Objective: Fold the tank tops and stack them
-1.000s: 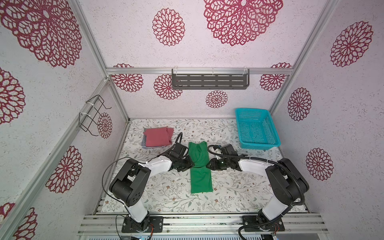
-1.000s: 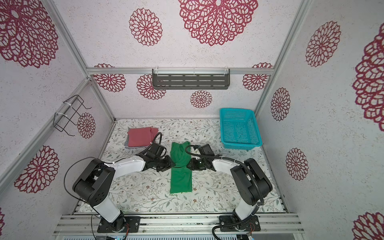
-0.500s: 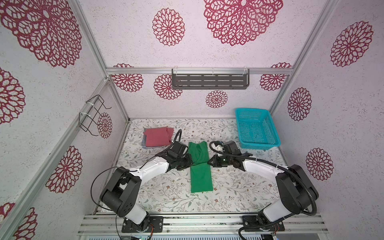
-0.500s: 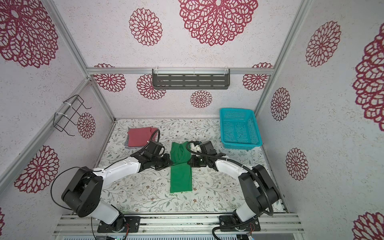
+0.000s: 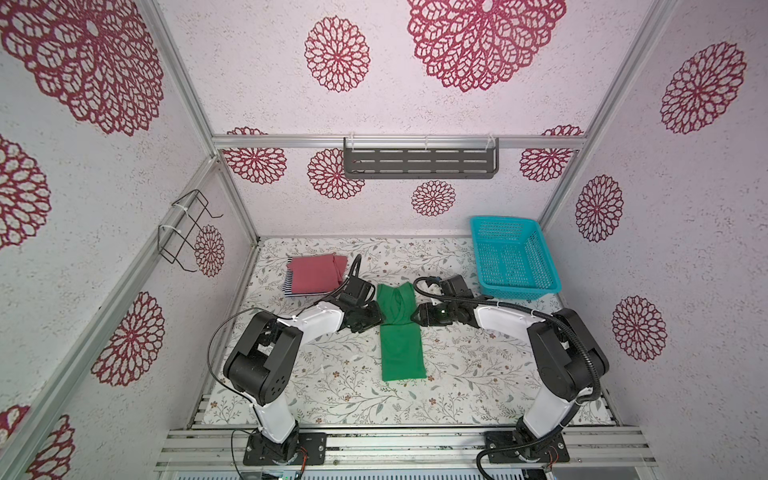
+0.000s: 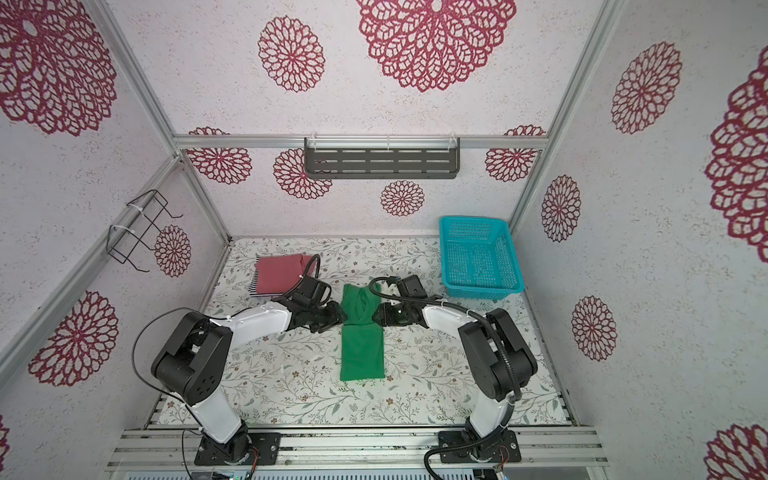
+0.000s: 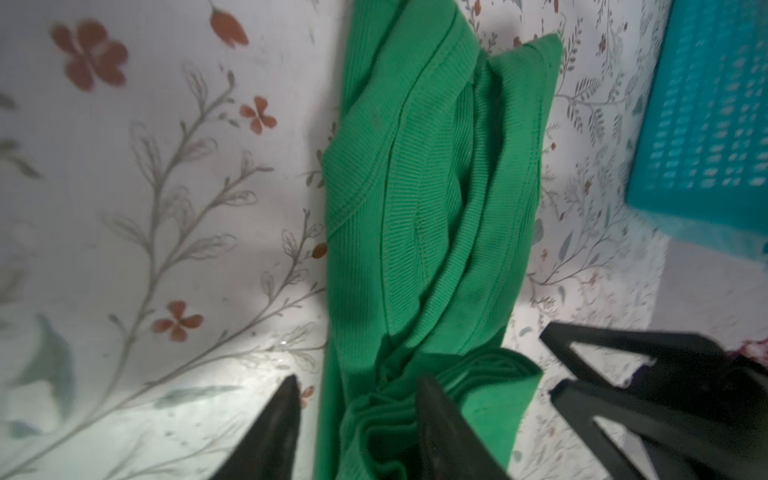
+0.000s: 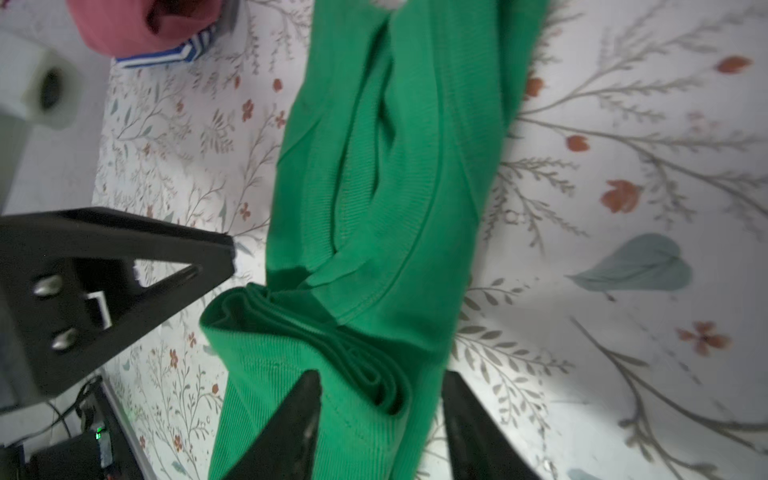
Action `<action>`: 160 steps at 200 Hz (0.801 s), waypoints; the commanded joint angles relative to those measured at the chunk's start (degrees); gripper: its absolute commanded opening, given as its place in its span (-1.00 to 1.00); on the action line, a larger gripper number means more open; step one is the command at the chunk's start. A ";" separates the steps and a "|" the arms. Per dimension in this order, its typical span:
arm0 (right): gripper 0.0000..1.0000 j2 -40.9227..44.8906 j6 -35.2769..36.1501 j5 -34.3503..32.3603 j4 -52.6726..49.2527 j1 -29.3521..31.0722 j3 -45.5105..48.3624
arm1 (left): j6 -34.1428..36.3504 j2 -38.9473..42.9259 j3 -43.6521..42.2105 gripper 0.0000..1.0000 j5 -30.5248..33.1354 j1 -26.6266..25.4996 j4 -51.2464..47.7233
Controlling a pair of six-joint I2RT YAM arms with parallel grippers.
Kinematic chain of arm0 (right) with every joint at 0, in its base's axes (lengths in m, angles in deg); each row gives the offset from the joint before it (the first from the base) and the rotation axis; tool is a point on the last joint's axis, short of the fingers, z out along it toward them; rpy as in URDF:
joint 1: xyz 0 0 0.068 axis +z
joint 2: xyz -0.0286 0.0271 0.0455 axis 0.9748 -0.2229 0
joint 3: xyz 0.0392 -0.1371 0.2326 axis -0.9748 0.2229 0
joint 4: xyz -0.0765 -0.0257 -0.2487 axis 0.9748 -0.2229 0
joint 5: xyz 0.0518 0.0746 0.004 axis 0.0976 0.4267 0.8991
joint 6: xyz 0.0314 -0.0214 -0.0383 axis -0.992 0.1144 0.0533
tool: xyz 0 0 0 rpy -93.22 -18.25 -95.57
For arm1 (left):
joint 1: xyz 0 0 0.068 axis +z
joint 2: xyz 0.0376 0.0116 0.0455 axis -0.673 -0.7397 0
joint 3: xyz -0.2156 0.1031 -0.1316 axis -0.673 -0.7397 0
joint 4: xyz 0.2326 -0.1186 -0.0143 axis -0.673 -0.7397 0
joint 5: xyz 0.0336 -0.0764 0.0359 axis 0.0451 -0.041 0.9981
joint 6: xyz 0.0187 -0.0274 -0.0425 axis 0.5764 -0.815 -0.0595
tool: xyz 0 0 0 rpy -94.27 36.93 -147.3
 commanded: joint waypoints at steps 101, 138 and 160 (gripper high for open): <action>-0.48 5.44 -15.92 1.62 19.58 5.53 17.81 | -12.75 -1.52 -8.41 -0.15 2.42 -7.49 10.61; -0.48 11.93 -13.62 -0.90 10.97 5.92 17.42 | -9.63 6.30 -8.01 -0.07 4.66 -7.46 3.35; -0.50 16.76 -14.43 -0.85 7.18 7.24 17.00 | -9.63 9.60 -6.64 -0.04 4.35 -9.39 -2.67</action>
